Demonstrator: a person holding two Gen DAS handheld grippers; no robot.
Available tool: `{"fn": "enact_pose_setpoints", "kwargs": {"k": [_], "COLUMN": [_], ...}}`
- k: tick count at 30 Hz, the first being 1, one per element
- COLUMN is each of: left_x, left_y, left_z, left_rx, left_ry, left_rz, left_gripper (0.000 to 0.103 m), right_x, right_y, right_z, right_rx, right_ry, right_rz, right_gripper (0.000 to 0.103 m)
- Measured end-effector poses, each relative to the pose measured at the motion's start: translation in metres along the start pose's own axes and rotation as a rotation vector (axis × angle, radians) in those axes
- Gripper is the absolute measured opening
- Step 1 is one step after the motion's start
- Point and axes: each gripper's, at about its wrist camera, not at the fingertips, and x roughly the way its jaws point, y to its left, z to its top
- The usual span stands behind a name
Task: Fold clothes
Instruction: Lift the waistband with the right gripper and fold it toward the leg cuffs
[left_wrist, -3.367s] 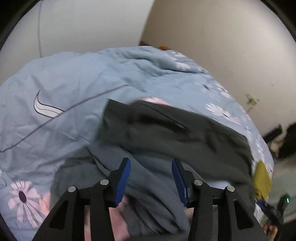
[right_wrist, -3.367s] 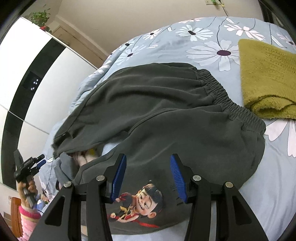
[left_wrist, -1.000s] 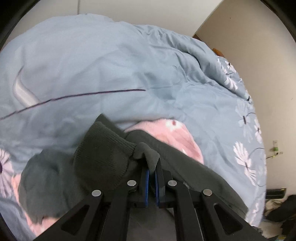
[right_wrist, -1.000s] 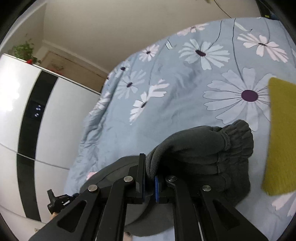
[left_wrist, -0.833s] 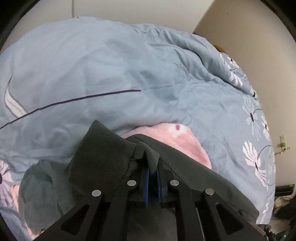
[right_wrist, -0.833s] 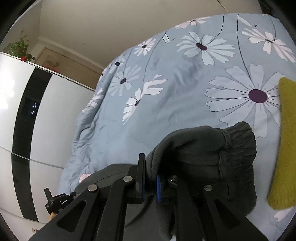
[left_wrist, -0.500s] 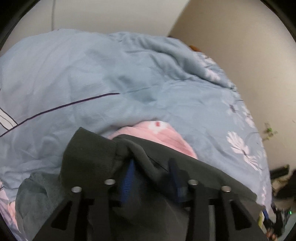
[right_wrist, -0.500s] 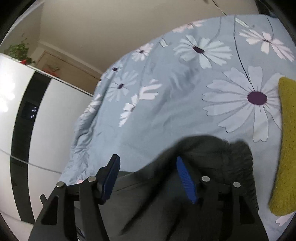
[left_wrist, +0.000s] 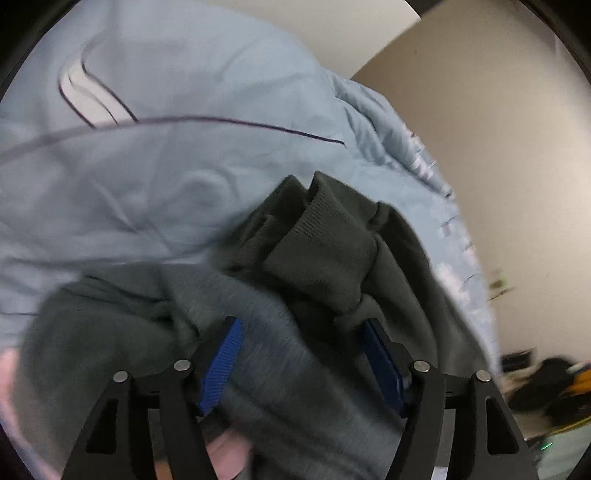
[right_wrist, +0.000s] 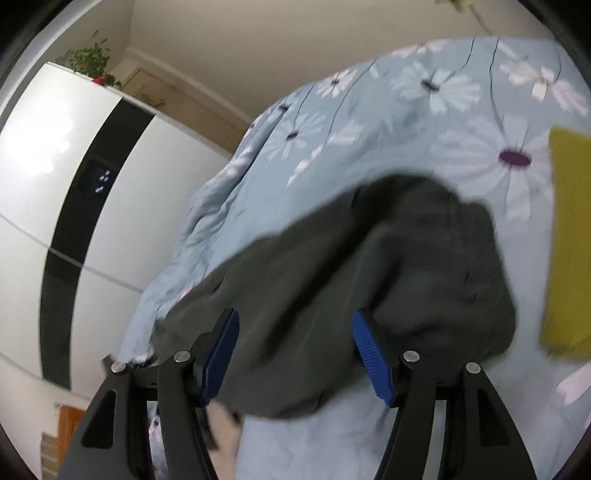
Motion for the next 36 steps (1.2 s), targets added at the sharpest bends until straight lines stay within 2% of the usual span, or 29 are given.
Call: {"fn": "enact_pose_setpoints", "kwargs": {"k": [1,6,8,11,14,16,17,21,23,24,26,28,29,30,32,34,36], "left_x": [0.008,0.035,0.04,0.044,0.047,0.048,0.05,0.053,0.052,0.051,0.05,0.049,0.049,0.049,0.05,0.051,0.046], "left_y": [0.003,0.009,0.005,-0.003,-0.012,-0.018,-0.018,-0.016,-0.018,-0.019,-0.024,-0.031,-0.035,-0.037,-0.041,-0.039,-0.042], "left_z": [0.004,0.023,0.027,0.032,0.038,0.039,0.039,0.033,0.032,0.032,0.034,0.038,0.04,0.043,0.049,0.055,0.058], "left_rx": [-0.016,-0.046,-0.013,0.034,0.072,0.093,0.084,0.034,0.038,0.04,0.049,0.059,0.064,0.057,0.04,-0.006,-0.014], "left_ry": [0.005,-0.03,-0.053,-0.067,-0.058,-0.047,-0.034,-0.024,-0.034,-0.034,-0.04,-0.042,-0.048,-0.049,-0.051,-0.052,-0.059], "left_rz": [-0.019,-0.045,-0.049,-0.06,-0.065,-0.082,-0.102,-0.165,-0.152,-0.146,-0.13,-0.115,-0.111,-0.114,-0.12,-0.148,-0.135], "left_gripper": [0.081,0.083,0.084,0.083,0.082,0.082,0.081,0.072,0.059,0.056,0.049,0.046,0.044,0.043,0.039,0.037,0.035], "right_x": [0.002,0.01,0.013,0.01,0.008,0.008,0.008,0.009,0.012,0.014,0.016,0.017,0.018,0.021,0.027,0.03,0.028], "right_y": [-0.002,-0.033,-0.05,-0.081,-0.105,-0.113,-0.117,-0.126,-0.132,-0.136,-0.145,-0.149,-0.15,-0.151,-0.152,-0.154,-0.151], "right_z": [-0.006,-0.041,-0.054,-0.066,-0.074,-0.076,-0.076,-0.075,-0.075,-0.075,-0.076,-0.078,-0.078,-0.077,-0.072,-0.065,-0.058], "right_rx": [0.003,0.092,0.146,0.247,0.337,0.362,0.374,0.41,0.431,0.448,0.501,0.534,0.543,0.55,0.559,0.556,0.542], "right_ry": [0.008,0.046,0.063,0.035,0.015,0.004,-0.01,-0.056,-0.073,-0.083,-0.127,-0.17,-0.178,-0.191,-0.197,-0.245,-0.279], "right_rz": [0.003,0.005,-0.004,-0.025,-0.005,0.011,0.021,0.078,0.111,0.13,0.207,0.303,0.331,0.356,0.334,0.293,0.256], "right_gripper": [0.065,0.066,0.066,0.066,0.066,0.07,0.078,0.079,0.08,0.081,0.081,0.086,0.091,0.091,0.091,0.091,0.09]}}
